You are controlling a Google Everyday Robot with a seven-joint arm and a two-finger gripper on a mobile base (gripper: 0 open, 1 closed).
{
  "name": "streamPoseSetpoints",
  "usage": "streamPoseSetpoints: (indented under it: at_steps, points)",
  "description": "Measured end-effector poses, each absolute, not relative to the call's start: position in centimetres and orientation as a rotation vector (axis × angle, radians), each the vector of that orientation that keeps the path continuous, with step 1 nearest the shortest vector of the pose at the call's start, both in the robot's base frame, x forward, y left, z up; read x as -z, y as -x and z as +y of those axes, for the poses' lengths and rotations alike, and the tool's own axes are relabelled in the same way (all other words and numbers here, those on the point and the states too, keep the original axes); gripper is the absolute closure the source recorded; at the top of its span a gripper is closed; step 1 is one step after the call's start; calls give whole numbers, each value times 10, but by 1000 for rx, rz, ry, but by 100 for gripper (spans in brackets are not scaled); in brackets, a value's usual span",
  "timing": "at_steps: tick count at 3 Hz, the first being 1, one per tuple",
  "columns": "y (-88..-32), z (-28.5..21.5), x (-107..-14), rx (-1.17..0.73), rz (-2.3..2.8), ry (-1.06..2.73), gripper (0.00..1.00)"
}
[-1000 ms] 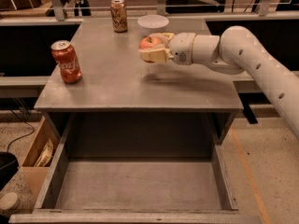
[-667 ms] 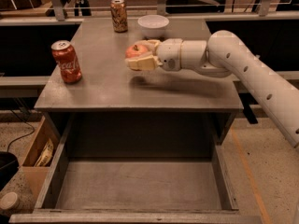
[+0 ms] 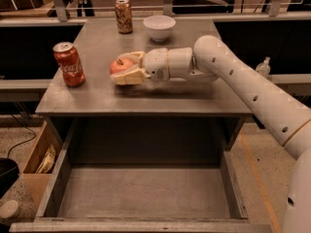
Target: Move apple near coke can
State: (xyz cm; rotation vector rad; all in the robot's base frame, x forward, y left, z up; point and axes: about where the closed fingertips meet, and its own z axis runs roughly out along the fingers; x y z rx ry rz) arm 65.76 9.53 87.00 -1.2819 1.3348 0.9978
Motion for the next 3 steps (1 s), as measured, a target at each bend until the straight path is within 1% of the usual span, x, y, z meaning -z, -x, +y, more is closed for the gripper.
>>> streamPoseSetpoints:
  at_steps: [1,2,3]
  points:
    - [-645,126,-862,-1047,1294,1349,100]
    - [-639,144,-860,-1082,1257,1389,100]
    - [-638,146,-860,-1084,1256,1391,82]
